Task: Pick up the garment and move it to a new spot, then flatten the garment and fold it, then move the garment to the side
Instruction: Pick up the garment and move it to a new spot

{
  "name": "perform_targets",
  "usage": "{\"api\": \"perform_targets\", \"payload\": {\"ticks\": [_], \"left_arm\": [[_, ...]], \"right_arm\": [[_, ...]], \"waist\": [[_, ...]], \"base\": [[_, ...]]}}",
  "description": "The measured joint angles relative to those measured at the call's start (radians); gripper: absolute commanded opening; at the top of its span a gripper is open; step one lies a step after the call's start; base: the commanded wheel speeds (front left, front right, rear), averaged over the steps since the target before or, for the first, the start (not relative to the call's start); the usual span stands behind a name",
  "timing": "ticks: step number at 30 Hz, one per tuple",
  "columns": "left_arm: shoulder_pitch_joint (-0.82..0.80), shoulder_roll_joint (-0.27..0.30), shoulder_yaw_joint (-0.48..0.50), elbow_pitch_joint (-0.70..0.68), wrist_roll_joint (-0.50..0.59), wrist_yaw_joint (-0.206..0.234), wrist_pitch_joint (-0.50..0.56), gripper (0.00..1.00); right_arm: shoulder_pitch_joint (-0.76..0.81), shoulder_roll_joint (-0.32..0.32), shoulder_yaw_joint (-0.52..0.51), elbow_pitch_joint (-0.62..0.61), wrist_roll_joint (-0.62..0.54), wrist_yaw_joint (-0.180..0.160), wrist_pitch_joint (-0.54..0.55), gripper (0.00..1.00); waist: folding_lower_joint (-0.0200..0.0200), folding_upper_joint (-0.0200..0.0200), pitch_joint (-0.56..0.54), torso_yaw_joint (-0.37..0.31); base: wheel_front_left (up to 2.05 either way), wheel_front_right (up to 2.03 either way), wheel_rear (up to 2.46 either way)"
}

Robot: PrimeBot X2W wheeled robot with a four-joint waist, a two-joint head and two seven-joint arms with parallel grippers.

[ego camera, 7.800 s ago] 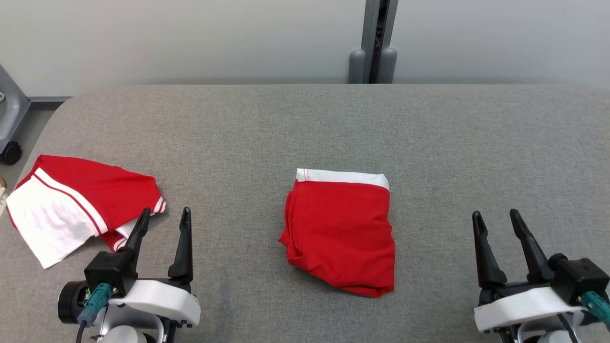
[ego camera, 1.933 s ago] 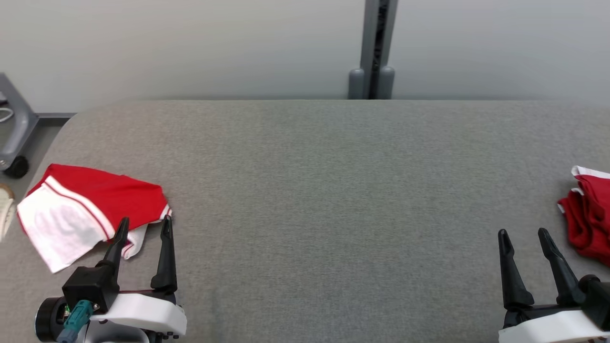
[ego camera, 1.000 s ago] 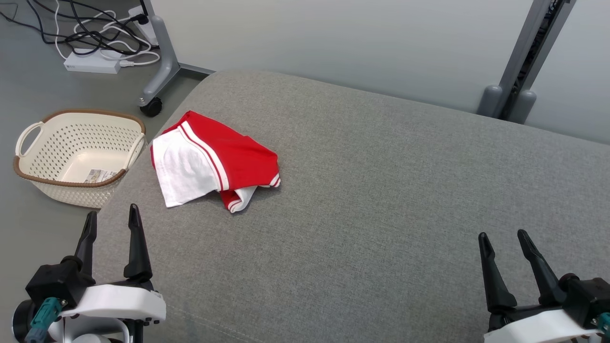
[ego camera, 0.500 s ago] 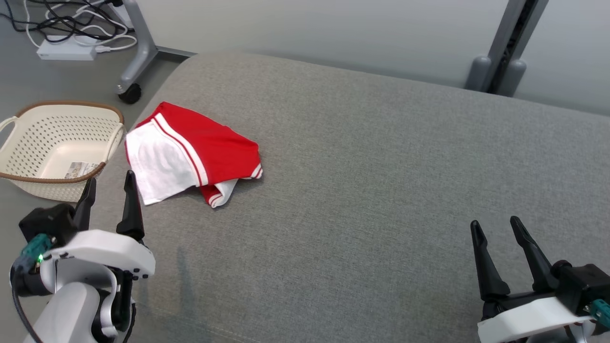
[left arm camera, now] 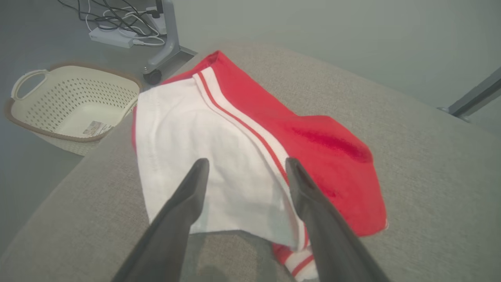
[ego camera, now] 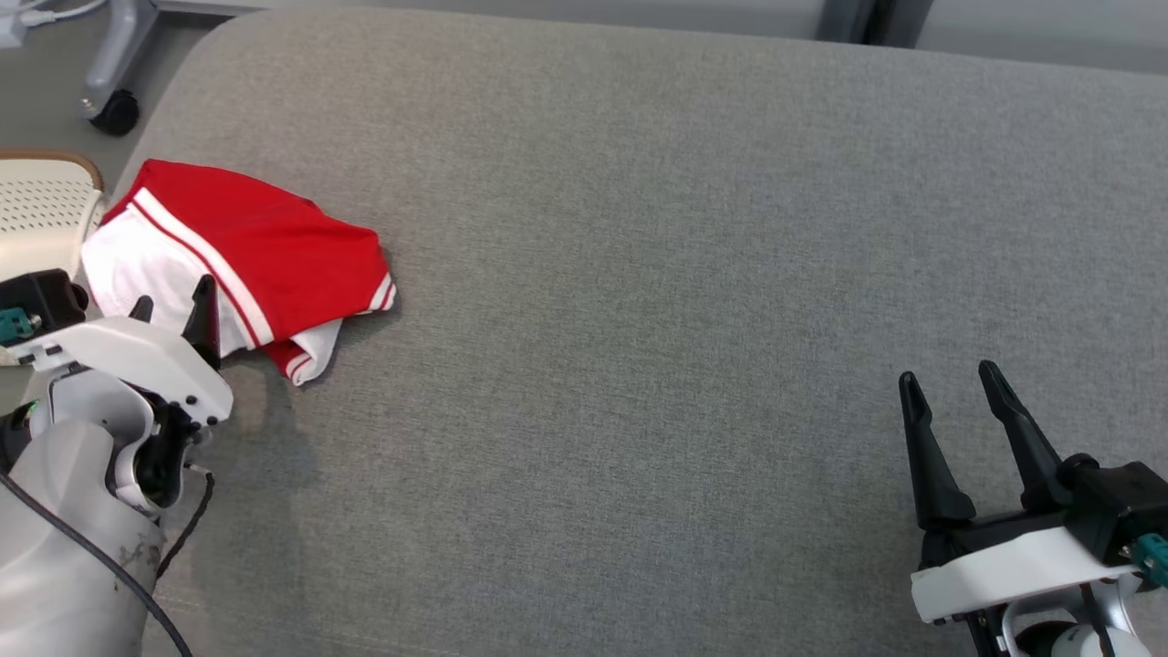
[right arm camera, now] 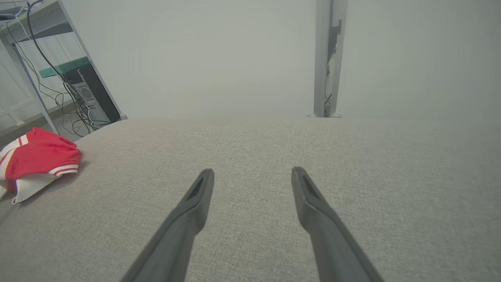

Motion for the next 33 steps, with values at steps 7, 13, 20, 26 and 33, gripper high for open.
{"api": "perform_targets", "payload": {"ticks": [7, 13, 20, 26, 33], "left_arm": [[-0.145, -0.008, -0.005, 0.211, -0.033, -0.074, 0.082, 1.00], [-0.228, -0.011, -0.014, 0.342, -0.043, -0.119, 0.119, 1.00], [-0.287, -0.015, -0.022, 0.442, -0.056, -0.153, 0.110, 0.00], [-0.287, -0.018, -0.037, 0.455, -0.032, -0.160, -0.035, 0.00], [-0.268, -0.018, -0.058, 0.421, 0.014, -0.153, -0.234, 0.00]], "right_arm": [[-0.033, -0.009, 0.004, -0.014, -0.010, 0.000, 0.010, 1.00], [-0.052, -0.019, 0.007, -0.020, -0.009, 0.000, 0.013, 1.00], [-0.065, -0.025, 0.005, -0.023, -0.001, 0.000, 0.018, 1.00], [-0.060, -0.022, -0.013, -0.022, 0.001, 0.000, 0.016, 1.00], [-0.050, -0.014, -0.012, -0.010, 0.009, 0.000, 0.007, 1.00]], "waist": [[0.0000, 0.0000, 0.082, -0.038], [0.0000, 0.0000, 0.126, -0.061], [0.0000, 0.0000, 0.144, -0.079], [0.0000, 0.0000, 0.121, -0.070], [0.0000, 0.0000, 0.068, -0.049]], "base": [[0.00, 0.00, 0.00], [0.00, 0.00, 0.00], [0.00, 0.00, 0.00], [0.00, 0.00, 0.00], [0.00, 0.00, 0.00]]}}
